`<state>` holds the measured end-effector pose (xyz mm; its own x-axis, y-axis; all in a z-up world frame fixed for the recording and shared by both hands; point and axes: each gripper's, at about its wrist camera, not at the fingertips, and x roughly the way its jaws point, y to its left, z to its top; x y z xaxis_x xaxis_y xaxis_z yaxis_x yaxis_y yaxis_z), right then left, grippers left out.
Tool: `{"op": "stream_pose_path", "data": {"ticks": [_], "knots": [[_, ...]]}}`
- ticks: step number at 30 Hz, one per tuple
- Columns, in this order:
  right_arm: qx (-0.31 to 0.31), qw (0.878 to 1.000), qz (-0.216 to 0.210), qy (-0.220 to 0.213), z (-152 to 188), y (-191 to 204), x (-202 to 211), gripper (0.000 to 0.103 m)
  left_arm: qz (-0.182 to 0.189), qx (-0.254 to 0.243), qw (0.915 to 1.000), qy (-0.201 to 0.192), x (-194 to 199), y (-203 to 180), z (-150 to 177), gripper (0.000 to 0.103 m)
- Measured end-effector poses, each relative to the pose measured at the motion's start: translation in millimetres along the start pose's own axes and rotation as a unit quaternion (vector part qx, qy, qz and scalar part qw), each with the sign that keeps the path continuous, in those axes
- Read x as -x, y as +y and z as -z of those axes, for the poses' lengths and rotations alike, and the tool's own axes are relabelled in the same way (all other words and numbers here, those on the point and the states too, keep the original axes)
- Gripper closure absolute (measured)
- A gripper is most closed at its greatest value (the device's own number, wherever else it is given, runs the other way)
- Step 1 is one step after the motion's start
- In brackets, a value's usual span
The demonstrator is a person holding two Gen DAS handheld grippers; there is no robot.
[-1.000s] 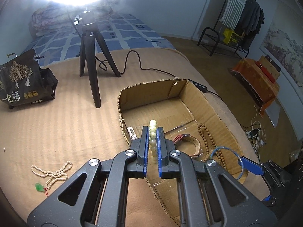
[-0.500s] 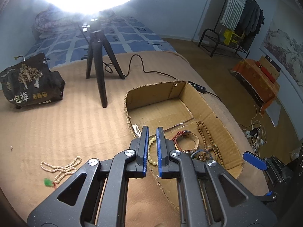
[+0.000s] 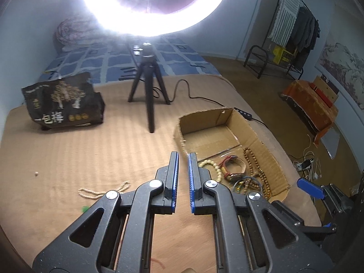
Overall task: Organize jewelry
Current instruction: 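Withdraw both tools toward the pearl necklace and green pendant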
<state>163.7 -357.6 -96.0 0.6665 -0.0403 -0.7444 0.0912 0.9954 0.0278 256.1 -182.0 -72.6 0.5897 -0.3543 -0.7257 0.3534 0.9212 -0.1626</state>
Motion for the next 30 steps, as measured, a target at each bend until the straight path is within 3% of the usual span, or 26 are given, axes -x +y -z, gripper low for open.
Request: {"op": "stream_pose_path", "data": {"ticks": [2, 4, 16, 30], "knots": [[0.004, 1.000, -0.003, -0.004, 0, 6, 4, 0.025, -0.007, 0.003, 1.0000, -0.006, 11, 12, 2, 0.075], [0.009, 1.000, -0.008, -0.008, 0, 14, 7, 0.023, -0.012, 0.009, 0.9998, -0.012, 21, 24, 4, 0.068], [0.028, 0.998, -0.048, -0.019, -7, 65, 10, 0.019, -0.061, 0.026, 0.9976, -0.019, 61, 102, 21, 0.067], [0.078, 0.992, -0.094, 0.011, -7, 137, -16, 0.019, -0.106, 0.085, 0.9908, -0.001, 77, 201, 50, 0.067]]}}
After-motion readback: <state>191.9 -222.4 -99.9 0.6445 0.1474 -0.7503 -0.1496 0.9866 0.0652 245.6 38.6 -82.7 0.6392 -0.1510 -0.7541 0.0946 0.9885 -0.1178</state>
